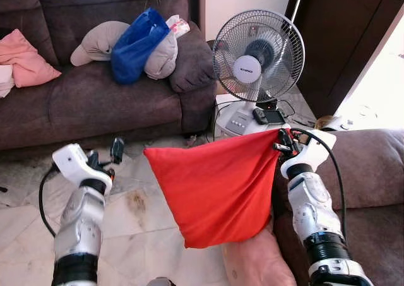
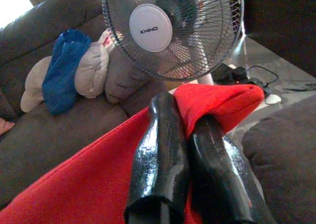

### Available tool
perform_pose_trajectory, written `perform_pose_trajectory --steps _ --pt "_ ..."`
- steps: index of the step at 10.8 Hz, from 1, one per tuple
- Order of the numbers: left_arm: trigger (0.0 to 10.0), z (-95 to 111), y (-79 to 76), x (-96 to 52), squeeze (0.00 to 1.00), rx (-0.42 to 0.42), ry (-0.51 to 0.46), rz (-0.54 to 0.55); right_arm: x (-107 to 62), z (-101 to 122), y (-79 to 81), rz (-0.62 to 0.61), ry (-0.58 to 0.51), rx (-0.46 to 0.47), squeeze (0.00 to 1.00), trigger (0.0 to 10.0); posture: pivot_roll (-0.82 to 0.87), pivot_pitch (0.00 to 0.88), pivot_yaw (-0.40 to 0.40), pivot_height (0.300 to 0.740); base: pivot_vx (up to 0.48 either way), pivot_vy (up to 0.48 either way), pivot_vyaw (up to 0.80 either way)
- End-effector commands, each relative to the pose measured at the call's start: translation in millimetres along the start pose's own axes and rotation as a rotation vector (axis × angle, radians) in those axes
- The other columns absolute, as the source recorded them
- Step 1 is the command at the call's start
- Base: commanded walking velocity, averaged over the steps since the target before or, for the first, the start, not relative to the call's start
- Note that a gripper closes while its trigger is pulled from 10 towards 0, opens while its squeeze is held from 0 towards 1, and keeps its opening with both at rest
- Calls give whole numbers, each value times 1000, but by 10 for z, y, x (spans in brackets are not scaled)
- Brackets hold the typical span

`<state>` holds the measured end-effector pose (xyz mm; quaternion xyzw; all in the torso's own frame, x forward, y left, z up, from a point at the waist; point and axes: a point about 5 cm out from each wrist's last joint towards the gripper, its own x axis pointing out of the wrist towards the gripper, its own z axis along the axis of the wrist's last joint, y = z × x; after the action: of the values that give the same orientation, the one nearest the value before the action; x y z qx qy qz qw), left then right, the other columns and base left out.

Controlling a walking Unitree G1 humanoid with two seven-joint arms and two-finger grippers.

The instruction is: Move the pillow to the sofa from floor

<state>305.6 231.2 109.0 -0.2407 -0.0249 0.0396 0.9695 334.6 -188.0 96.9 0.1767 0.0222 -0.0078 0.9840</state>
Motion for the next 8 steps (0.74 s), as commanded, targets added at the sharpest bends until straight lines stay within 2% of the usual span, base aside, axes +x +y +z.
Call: perform_pose_trajectory --steps 1,2,4,7,8 --pt "10000 20 6 26 263 37 2 -7 36 162 -67 0 -45 -20 0 10000 89 0 -23 740 0 0 0" --pt "10000 19 6 42 0 35 1 -11 27 141 -104 -4 -22 -64 0 10000 89 0 -23 740 0 0 0" --pt "10000 -8 -2 59 0 34 3 -20 10 159 -221 -42 -14 -78 0 10000 83 0 -23 740 0 0 0" --pt "10000 -162 -6 58 0 63 54 -24 13 136 -194 -35 -8 -79 0 10000 85 0 -25 740 0 0 0" --pt "10000 -233 -17 87 0 102 82 -37 17 134 -182 -31 -6 -81 0 10000 85 0 -27 740 0 0 0"
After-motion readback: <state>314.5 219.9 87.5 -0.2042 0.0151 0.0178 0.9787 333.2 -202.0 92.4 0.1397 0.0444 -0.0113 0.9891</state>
